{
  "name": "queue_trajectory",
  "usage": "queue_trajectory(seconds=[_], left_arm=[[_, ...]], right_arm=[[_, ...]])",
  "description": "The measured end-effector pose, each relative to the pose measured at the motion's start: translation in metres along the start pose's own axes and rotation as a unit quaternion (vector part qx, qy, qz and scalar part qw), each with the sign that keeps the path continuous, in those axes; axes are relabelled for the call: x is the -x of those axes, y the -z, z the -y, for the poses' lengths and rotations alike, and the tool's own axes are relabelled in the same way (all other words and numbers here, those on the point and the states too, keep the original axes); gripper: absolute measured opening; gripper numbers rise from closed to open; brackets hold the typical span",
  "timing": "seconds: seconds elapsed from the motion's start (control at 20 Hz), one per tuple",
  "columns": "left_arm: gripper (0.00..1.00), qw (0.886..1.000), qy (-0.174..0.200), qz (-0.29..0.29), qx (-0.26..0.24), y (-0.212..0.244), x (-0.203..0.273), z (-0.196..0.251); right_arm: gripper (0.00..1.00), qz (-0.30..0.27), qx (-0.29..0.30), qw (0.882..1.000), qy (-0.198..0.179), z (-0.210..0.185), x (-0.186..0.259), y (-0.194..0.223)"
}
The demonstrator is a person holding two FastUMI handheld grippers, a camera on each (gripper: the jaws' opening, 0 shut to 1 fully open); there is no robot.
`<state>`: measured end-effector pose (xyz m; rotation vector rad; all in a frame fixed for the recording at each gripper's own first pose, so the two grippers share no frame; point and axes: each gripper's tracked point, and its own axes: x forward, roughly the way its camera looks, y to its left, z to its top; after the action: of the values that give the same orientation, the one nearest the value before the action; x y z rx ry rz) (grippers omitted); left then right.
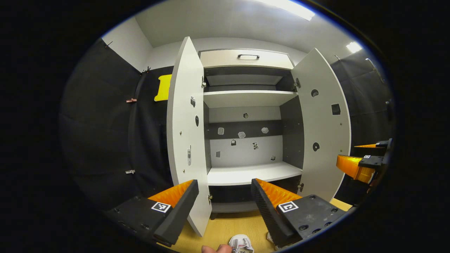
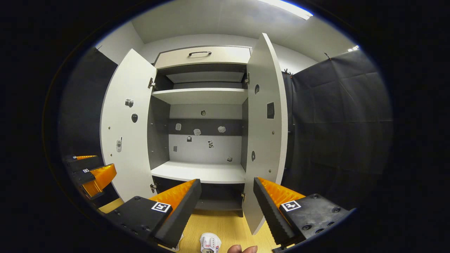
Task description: Grab one shoe with the right hand and put it into the shoe cabinet, grab the other shoe with the left hand and put it into the shoe cabinet; then close the right door with the right hand and the left door with the left hand.
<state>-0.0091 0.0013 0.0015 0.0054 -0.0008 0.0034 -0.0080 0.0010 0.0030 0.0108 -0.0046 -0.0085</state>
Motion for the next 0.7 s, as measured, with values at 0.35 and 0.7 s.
queue_trajectory(seconds=[0.35,0.7], left_arm=[[0.95,1.0,-0.004,0.006,-0.003,-0.003,0.004,-0.003],[0.95,1.0,-0.029,0.001,0.004,0.01,0.007,-0.022]], right_arm=[[0.98,-0.034,-0.012,0.999,-0.02,-0.014,0.005,0.025],[0.98,-0.163,-0.034,0.983,-0.072,-0.054,0.021,0.143]])
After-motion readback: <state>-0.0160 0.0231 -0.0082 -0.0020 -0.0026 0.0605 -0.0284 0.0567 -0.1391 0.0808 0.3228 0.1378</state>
